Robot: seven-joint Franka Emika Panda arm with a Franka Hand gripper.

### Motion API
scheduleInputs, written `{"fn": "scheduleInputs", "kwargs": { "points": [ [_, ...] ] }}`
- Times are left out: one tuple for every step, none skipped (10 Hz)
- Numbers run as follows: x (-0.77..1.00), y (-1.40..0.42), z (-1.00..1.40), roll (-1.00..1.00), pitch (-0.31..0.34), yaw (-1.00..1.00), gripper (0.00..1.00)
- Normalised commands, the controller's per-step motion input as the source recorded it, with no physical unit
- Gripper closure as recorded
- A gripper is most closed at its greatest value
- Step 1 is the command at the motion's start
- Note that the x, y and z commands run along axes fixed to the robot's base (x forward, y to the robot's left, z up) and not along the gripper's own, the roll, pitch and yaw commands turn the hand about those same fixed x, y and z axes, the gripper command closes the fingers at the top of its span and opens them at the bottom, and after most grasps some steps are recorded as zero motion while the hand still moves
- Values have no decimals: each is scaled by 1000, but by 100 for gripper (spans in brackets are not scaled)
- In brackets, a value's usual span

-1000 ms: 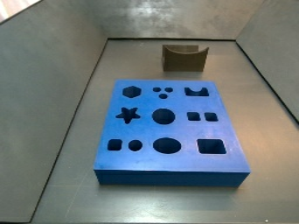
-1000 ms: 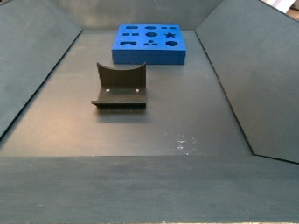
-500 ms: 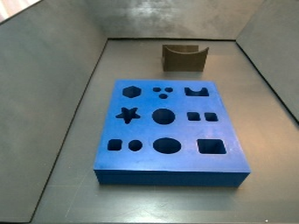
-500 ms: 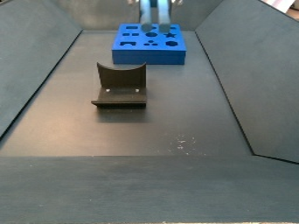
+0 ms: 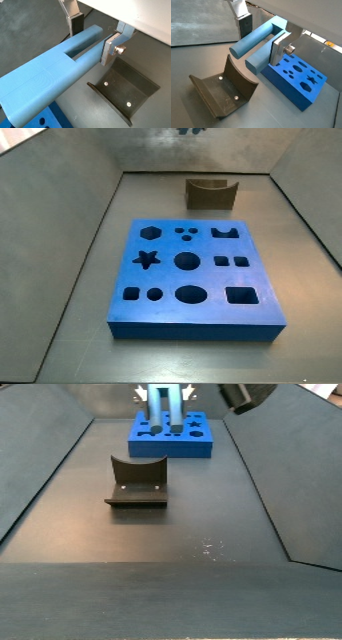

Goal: Pick up the square-circle object. Move up. Rotate the square-circle object. Place the square-circle object on the fixture. Regrasp the square-circle object. Move to above the board. Insert the square-circle object.
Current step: Place the square-circle object on the fixture.

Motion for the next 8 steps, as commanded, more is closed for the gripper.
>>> {"fn": "scheduleInputs", "kwargs": {
  "points": [
    [841, 61, -37, -223, 113, -95, 100],
    [706, 55, -24, -187, 84, -90, 100],
    [655, 52, -21, -180, 78, -87, 100],
    [561, 44, -18, -178, 75, -76, 100],
    [499, 44, -15, -173, 74, -70, 100],
    [422, 41, -16, -170, 76, -61, 100],
    [363, 39, -11, -168, 81, -57, 100],
    [296, 37, -13, -168, 90, -50, 100]
  ]
}}
